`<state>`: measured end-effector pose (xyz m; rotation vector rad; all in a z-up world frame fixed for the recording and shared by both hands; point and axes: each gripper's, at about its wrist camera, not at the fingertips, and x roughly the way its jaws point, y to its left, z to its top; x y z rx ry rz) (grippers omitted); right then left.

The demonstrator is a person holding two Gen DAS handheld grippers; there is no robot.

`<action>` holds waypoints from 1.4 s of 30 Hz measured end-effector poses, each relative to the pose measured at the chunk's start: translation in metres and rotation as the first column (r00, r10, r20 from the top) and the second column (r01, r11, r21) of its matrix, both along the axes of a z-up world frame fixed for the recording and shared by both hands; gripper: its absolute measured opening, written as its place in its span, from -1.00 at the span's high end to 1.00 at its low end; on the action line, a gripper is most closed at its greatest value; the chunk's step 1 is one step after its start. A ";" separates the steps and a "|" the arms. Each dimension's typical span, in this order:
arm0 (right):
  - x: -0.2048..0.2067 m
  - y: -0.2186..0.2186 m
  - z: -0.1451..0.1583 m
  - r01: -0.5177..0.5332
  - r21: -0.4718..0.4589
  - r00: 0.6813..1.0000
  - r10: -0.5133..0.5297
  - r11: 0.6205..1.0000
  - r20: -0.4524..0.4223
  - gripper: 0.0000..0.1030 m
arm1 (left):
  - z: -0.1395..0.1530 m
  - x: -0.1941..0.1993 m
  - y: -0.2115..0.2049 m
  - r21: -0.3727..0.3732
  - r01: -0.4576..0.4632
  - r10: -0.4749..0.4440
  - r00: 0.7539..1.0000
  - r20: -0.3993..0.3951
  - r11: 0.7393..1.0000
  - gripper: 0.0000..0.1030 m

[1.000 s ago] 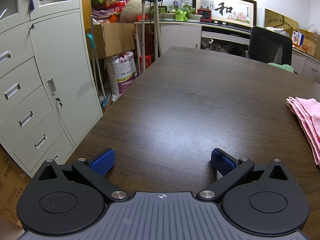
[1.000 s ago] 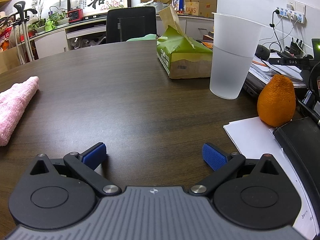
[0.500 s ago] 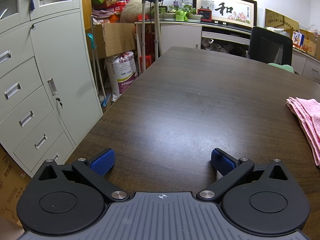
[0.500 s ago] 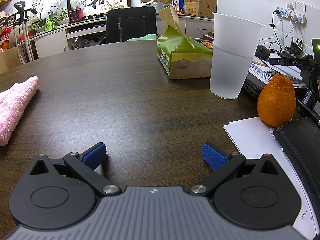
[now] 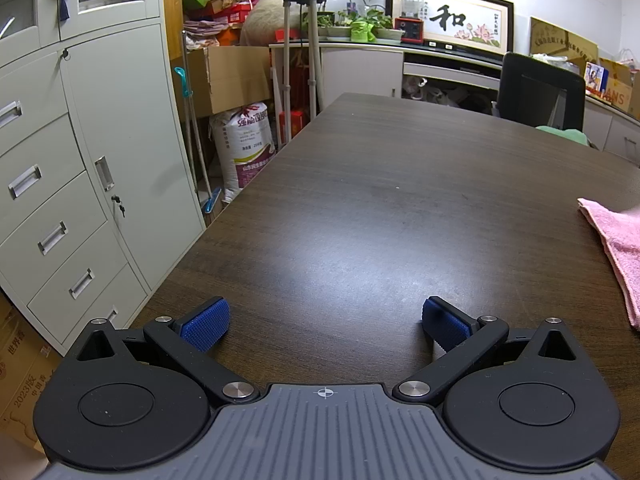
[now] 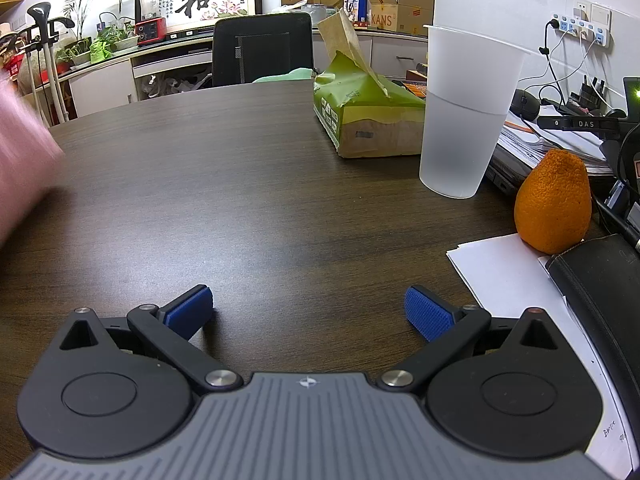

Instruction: Fold towel

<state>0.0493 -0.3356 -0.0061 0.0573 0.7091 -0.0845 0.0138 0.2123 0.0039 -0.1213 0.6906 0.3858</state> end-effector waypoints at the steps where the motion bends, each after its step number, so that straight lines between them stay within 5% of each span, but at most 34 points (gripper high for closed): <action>1: 0.000 0.000 0.000 0.000 0.000 1.000 0.000 1.000 0.000 -1.00 | 0.000 0.000 0.000 0.000 0.000 0.000 1.000 0.000 1.000 -1.00; 42: 0.000 0.000 0.000 0.000 0.000 1.000 0.000 1.000 0.000 -1.00 | -0.001 -0.002 0.001 -0.002 0.013 -0.013 1.000 0.001 1.000 -1.00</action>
